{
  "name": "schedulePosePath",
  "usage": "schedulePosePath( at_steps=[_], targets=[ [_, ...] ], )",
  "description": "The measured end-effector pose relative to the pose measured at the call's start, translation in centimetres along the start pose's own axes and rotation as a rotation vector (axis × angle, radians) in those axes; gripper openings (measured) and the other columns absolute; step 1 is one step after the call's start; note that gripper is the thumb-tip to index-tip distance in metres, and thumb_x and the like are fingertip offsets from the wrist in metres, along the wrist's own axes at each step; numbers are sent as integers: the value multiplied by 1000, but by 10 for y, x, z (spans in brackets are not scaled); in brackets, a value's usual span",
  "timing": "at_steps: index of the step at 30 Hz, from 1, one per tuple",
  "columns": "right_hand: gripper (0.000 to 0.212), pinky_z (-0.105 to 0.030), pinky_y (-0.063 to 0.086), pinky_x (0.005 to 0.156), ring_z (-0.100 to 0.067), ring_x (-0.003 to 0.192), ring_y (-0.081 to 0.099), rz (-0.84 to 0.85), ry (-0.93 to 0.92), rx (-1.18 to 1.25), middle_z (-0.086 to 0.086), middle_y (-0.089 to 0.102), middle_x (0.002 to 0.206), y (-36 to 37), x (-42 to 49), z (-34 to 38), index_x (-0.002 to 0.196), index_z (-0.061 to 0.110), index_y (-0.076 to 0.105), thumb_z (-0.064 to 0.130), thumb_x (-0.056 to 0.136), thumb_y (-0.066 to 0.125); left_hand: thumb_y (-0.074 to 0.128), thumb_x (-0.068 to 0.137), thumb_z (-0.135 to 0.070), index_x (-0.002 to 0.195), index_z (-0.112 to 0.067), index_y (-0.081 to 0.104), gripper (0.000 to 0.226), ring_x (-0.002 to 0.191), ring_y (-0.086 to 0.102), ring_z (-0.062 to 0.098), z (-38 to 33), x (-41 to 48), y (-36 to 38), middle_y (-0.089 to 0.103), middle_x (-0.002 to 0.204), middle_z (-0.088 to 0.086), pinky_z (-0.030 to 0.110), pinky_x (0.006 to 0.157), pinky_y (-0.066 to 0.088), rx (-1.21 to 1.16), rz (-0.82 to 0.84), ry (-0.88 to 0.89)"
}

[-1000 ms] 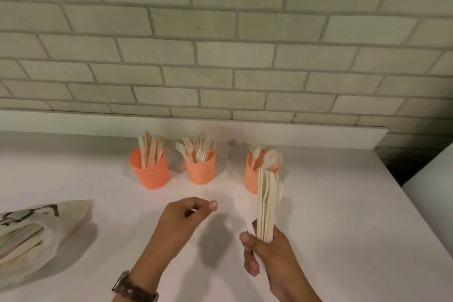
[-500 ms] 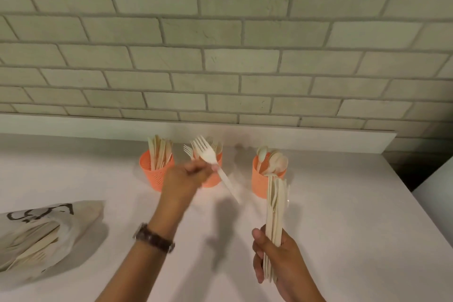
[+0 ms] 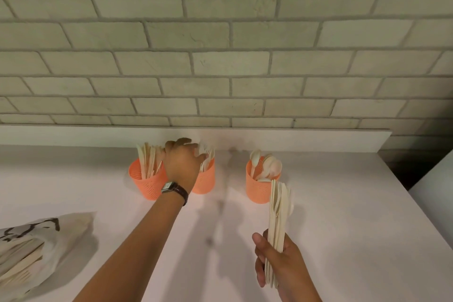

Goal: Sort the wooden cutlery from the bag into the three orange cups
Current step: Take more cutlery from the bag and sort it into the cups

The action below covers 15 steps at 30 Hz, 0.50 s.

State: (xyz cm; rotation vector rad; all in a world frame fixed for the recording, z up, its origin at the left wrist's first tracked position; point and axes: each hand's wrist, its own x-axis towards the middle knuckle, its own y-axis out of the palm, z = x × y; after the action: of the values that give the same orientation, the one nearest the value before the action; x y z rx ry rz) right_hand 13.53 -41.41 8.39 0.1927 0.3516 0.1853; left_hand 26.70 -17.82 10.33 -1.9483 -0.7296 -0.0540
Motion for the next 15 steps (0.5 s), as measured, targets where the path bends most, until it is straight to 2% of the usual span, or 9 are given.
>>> schedulePosePath(
  at_steps=[2, 4, 6, 9, 10, 12, 15],
  targets=[
    [51, -23, 34, 34, -23, 29, 43, 0, 2, -9, -3, 40, 47, 2, 0, 2, 66, 7, 38, 34, 54, 79, 78, 66, -42, 120, -12, 62, 63, 118, 41, 33, 0, -3, -8, 52, 134, 7, 39, 97, 29, 72, -31, 42],
    [44, -22, 32, 35, -21, 28, 41, 7, 1, -10, -2, 37, 46, 3, -1, 3, 68, 6, 39, 25, 60, 78, 80, 64, -40, 126, -15, 57, 71, 120, 40, 33, -5, -14, -24, 47, 135, 8, 42, 102, 31, -7, -99, 95],
    [41, -21, 31, 36, -20, 29, 37, 27, 14, 7, -2, 37, 47, 5, -3, 5, 70, 6, 40, 17, 60, 78, 81, 65, -33, 113, -20, 65, 52, 111, 47, 25, -18, -37, -43, 54, 121, 3, 37, 96, 39, -228, -89, 123],
    [39, -20, 29, 37, -18, 30, 34, 44, 43, -17, -5, 42, 49, 9, -6, 8, 72, 5, 44, 12, 58, 80, 80, 66, -32, 75, -26, 71, 14, 74, 54, 6, -42, -91, -67, 63, 84, -14, 24, 69, 41, -531, 152, 55],
    [39, -20, 30, 36, -18, 30, 34, 34, 39, -52, -6, 44, 48, 11, -8, 9, 73, 4, 46, 12, 57, 80, 79, 65, -37, 66, -28, 68, 14, 66, 52, 4, -47, -109, -72, 64, 74, -15, 22, 64, 40, -564, 247, 28],
    [33, -20, 32, 35, -17, 30, 37, 4, 19, -140, -3, 49, 46, 14, -10, 11, 79, 5, 51, 9, 62, 79, 79, 62, -43, 59, -27, 66, 21, 58, 50, 4, -54, -141, -74, 64, 66, -16, 18, 58, 39, -599, 374, -7],
    [30, -20, 33, 34, -13, 30, 41, -46, 2, -261, 2, 54, 47, 20, -15, 13, 89, 20, 56, -3, 73, 64, 81, 58, -46, 65, -31, 65, 23, 60, 50, 4, -61, -172, -70, 63, 67, -19, 14, 56, 38, -600, 396, -56]
  ],
)
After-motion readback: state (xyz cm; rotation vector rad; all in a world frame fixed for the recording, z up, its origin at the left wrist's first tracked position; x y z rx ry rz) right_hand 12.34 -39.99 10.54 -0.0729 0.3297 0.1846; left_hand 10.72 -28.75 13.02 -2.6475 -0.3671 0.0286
